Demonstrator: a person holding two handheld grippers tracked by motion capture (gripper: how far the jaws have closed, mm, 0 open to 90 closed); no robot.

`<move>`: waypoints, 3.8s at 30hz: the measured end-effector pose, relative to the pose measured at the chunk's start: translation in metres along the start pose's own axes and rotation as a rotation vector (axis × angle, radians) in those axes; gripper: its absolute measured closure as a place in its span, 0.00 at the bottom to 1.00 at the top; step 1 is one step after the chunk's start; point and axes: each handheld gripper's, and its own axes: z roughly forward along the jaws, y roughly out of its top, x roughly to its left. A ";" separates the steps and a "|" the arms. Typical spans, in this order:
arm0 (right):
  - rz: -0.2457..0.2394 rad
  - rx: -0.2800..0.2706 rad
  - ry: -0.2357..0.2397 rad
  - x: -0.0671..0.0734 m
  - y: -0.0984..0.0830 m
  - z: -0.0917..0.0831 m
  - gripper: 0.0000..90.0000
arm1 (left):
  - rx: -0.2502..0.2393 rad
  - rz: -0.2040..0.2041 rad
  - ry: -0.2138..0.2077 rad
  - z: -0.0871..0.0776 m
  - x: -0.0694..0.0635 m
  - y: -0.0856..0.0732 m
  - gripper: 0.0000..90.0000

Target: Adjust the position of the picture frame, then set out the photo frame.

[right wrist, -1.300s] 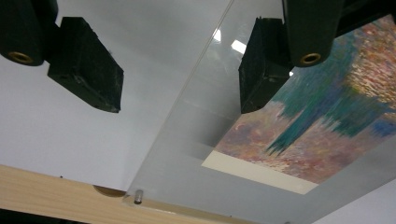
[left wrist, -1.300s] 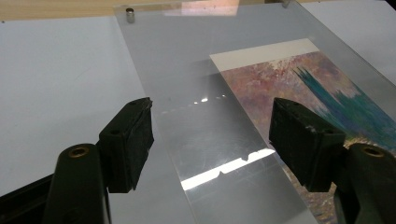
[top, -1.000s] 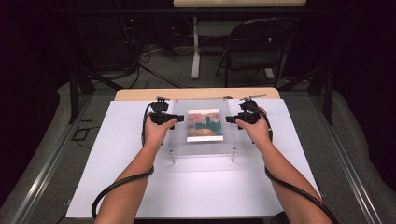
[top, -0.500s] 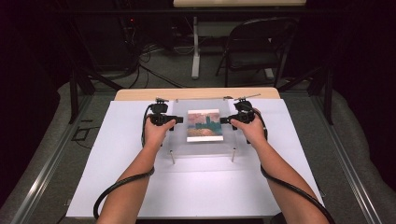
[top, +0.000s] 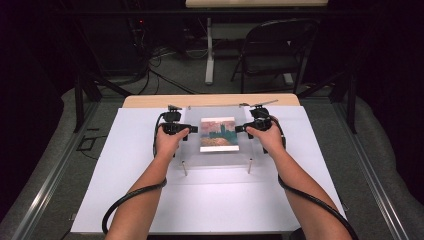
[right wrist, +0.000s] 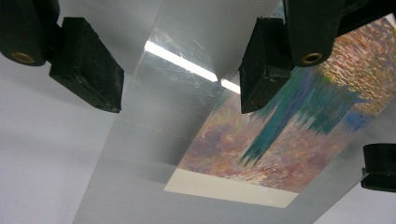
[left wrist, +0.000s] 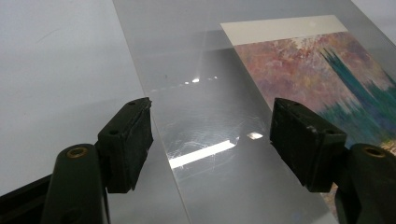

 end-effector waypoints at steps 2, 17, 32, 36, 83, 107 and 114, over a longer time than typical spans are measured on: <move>0.012 0.002 0.008 -0.001 0.000 0.000 0.34 | 0.009 -0.007 -0.010 0.000 0.002 0.000 0.33; 0.034 0.000 0.023 -0.004 -0.001 0.002 0.33 | 0.011 -0.054 -0.044 0.003 0.004 -0.003 0.29; 0.093 0.006 0.075 -0.009 -0.003 0.006 0.32 | 0.025 -0.079 -0.067 0.006 0.004 -0.003 0.26; 0.096 0.010 0.072 -0.008 -0.003 0.006 0.31 | 0.027 -0.078 -0.067 0.006 0.004 -0.002 0.26; 0.020 -0.036 0.041 0.004 0.000 -0.015 0.35 | -0.034 -0.084 -0.069 -0.018 0.000 0.000 0.42; -0.259 -0.248 -0.021 0.060 -0.037 -0.128 0.68 | -0.259 0.161 -0.118 -0.132 -0.035 -0.045 0.73; -0.284 -0.280 -0.003 0.068 -0.056 -0.151 0.77 | -0.282 0.213 -0.135 -0.152 -0.042 -0.063 0.78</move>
